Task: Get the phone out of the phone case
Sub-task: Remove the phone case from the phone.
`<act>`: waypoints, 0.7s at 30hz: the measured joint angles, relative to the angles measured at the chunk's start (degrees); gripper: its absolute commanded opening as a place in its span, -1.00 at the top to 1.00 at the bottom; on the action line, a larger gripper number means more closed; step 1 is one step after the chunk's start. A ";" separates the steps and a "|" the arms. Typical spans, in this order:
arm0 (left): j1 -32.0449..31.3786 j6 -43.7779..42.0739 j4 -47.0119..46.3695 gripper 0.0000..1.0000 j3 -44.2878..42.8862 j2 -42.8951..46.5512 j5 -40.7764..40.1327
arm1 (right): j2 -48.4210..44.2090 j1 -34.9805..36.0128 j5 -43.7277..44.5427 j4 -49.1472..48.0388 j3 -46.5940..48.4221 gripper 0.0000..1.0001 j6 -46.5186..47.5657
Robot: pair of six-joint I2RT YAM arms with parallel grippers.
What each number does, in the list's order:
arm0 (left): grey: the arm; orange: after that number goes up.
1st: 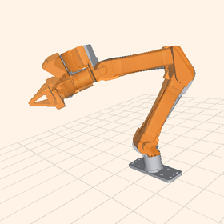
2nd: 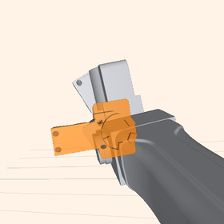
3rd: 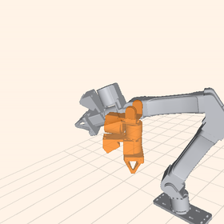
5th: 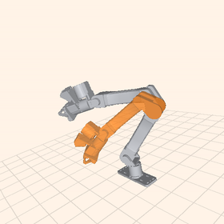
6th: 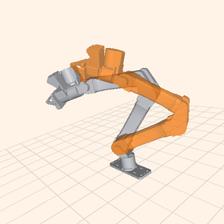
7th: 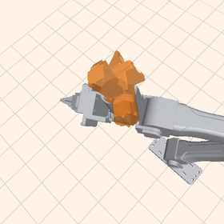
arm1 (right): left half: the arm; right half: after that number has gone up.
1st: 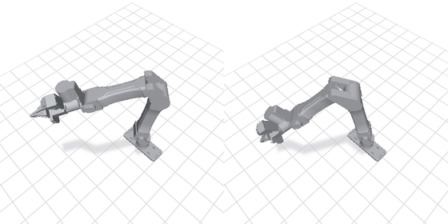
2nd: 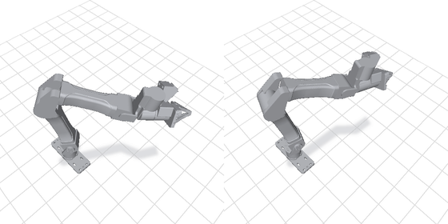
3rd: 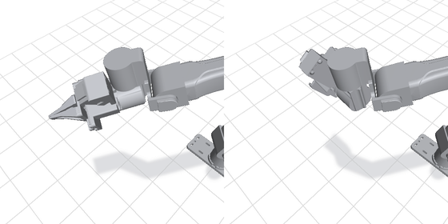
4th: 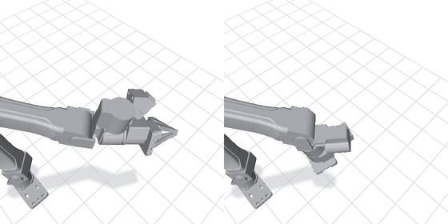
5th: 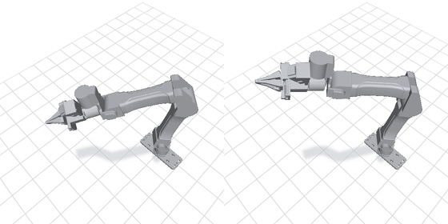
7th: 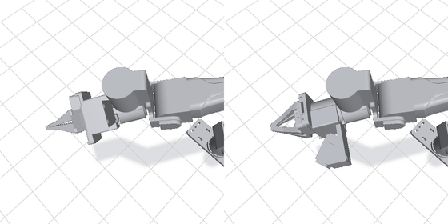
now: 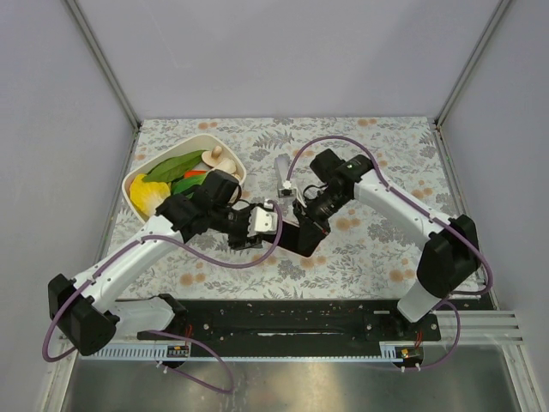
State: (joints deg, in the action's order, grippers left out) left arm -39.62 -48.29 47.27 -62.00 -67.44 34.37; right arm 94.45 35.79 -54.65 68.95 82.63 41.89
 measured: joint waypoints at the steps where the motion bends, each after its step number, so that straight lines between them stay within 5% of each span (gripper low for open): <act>1: 0.42 0.72 -0.55 -0.42 -0.31 0.02 0.76 | -0.61 0.09 0.20 -1.90 -0.50 1.00 -1.20; 5: 2.25 3.41 -2.03 -0.82 -2.82 1.11 5.01 | -3.06 0.68 1.62 -8.50 -2.08 1.00 -5.09; 8: 4.66 6.40 -2.97 -0.91 -4.13 2.51 8.72 | -5.01 0.87 3.21 -12.46 -3.04 1.00 -8.02; 14: 12.09 20.26 -11.23 -0.92 -4.17 3.08 15.58 | -8.96 0.94 5.75 -18.99 -6.10 1.00 -12.63; 21: 13.55 36.87 -24.24 -0.66 -3.19 0.24 22.56 | -11.17 0.96 6.82 -22.67 -7.34 1.00 -15.54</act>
State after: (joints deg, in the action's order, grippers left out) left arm -26.06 -11.42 23.03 -65.19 -67.20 56.93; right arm 83.29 36.75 -47.83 46.28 75.29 26.35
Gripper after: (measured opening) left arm 0.895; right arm 0.208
